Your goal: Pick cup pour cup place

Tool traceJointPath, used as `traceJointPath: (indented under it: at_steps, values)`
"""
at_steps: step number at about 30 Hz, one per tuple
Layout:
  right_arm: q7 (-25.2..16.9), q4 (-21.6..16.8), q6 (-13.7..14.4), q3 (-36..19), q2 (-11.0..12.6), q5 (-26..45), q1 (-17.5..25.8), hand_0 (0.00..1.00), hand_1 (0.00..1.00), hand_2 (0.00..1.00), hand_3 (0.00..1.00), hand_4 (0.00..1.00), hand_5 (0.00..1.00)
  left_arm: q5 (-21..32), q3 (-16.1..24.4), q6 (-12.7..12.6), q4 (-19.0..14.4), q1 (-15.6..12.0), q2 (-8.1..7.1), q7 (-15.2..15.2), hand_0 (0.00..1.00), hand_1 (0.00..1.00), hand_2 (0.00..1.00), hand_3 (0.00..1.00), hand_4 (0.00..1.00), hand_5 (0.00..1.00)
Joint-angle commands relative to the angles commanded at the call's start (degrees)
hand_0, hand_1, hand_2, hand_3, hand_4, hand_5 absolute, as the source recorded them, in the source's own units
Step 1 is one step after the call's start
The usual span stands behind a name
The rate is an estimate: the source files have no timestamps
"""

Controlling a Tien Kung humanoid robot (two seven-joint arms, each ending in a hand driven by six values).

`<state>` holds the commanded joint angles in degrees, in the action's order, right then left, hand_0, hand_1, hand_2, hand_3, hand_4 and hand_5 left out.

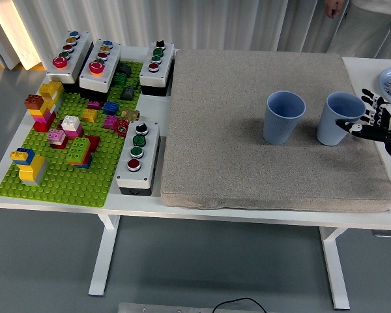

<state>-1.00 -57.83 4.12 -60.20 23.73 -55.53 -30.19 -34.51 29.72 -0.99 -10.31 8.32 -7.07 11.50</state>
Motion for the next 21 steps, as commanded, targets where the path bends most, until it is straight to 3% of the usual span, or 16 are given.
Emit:
traceJointPath:
  at_steps: [9,21]
  values:
    - [0.5,-2.5,0.2,0.1,1.0,0.7,-2.0,0.938,0.911,0.998,0.998,0.905,0.316,-0.2,0.4,0.0,0.0,-0.2,-0.26,0.1,0.749,0.794,0.849,0.638,0.552,0.925]
    - [0.8,-2.5,0.6,0.1,1.0,1.0,-2.1,0.94,0.91,0.998,0.998,0.904,0.32,0.3,0.1,-0.1,0.0,-0.5,-0.23,0.1,0.751,0.794,0.849,0.638,0.551,0.924]
